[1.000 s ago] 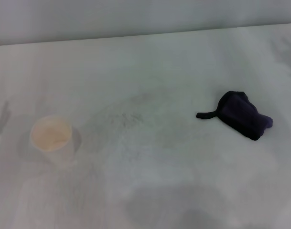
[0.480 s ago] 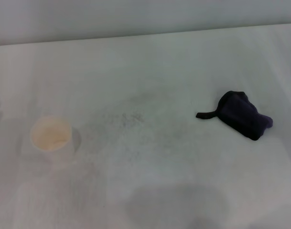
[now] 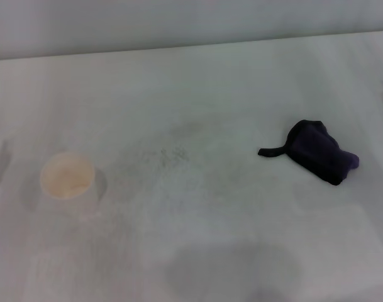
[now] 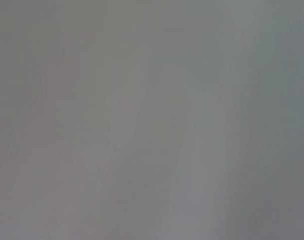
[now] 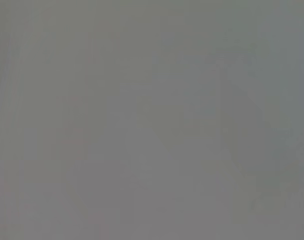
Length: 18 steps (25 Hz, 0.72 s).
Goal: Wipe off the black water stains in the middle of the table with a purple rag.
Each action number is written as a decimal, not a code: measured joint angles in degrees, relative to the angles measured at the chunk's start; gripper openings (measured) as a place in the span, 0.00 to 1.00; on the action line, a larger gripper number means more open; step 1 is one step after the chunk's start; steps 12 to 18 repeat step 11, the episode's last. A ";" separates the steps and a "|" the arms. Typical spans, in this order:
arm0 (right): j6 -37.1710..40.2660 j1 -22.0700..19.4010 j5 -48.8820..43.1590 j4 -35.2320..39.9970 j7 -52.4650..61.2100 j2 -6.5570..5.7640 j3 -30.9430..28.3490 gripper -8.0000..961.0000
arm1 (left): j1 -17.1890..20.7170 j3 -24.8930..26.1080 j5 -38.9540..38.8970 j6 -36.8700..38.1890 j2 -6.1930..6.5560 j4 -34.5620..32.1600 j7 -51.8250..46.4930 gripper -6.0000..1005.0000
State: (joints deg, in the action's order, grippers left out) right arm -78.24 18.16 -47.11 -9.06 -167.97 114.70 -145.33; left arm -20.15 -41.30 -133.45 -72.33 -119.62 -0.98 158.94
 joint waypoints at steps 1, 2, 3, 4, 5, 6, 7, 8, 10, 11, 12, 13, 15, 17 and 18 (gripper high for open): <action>-0.91 0.00 0.35 0.17 -0.97 0.01 0.00 0.45 | 0.17 0.00 0.18 -1.33 0.00 0.38 0.88 0.87; -1.53 0.01 0.50 0.25 -1.64 0.01 0.06 0.45 | 0.34 -0.01 0.34 -2.42 0.00 0.66 1.61 0.87; -1.79 0.13 0.58 0.33 -2.20 0.02 0.28 0.45 | 0.57 -0.01 0.47 -3.13 0.00 0.85 2.07 0.87; -1.79 0.13 0.58 0.33 -2.20 0.02 0.28 0.45 | 0.88 0.00 0.72 -3.98 0.00 1.03 2.55 0.87; -1.54 0.22 0.57 0.34 -2.21 0.02 0.33 0.44 | 1.16 0.00 1.10 -4.60 0.00 1.09 2.76 0.87; -1.22 0.32 0.56 0.35 -2.26 0.01 0.37 0.44 | 1.44 -0.01 1.73 -5.20 0.00 1.12 2.79 0.87; -1.07 0.39 0.56 0.36 -2.33 0.01 0.39 0.44 | 1.71 -0.01 2.29 -5.80 0.00 1.16 2.82 0.87; -1.00 0.44 0.56 0.36 -2.42 0.01 0.40 0.44 | 1.93 -0.01 2.67 -6.43 0.00 1.19 2.85 0.87; -0.98 0.47 0.60 0.37 -2.54 0.00 0.33 0.44 | 2.27 -0.01 2.82 -7.81 0.00 1.20 2.88 0.87; -0.98 0.51 0.62 0.37 -2.56 0.00 0.26 0.44 | 2.46 0.00 2.82 -8.93 -0.03 1.21 2.88 0.87; -0.98 0.51 0.62 0.37 -2.56 0.00 0.26 0.44 | 2.46 0.00 2.82 -8.93 -0.03 1.21 2.88 0.87; -0.98 0.51 0.62 0.37 -2.56 0.00 0.26 0.44 | 2.46 0.00 2.82 -8.93 -0.03 1.21 2.88 0.87; -0.98 0.51 0.62 0.37 -2.56 0.00 0.26 0.44 | 2.46 0.00 2.82 -8.93 -0.03 1.21 2.88 0.87; -0.98 0.51 0.62 0.37 -2.56 0.00 0.26 0.44 | 2.46 0.00 2.82 -8.93 -0.03 1.21 2.88 0.87; -0.98 0.51 0.62 0.37 -2.56 0.00 0.26 0.44 | 2.46 0.00 2.82 -8.93 -0.03 1.21 2.88 0.87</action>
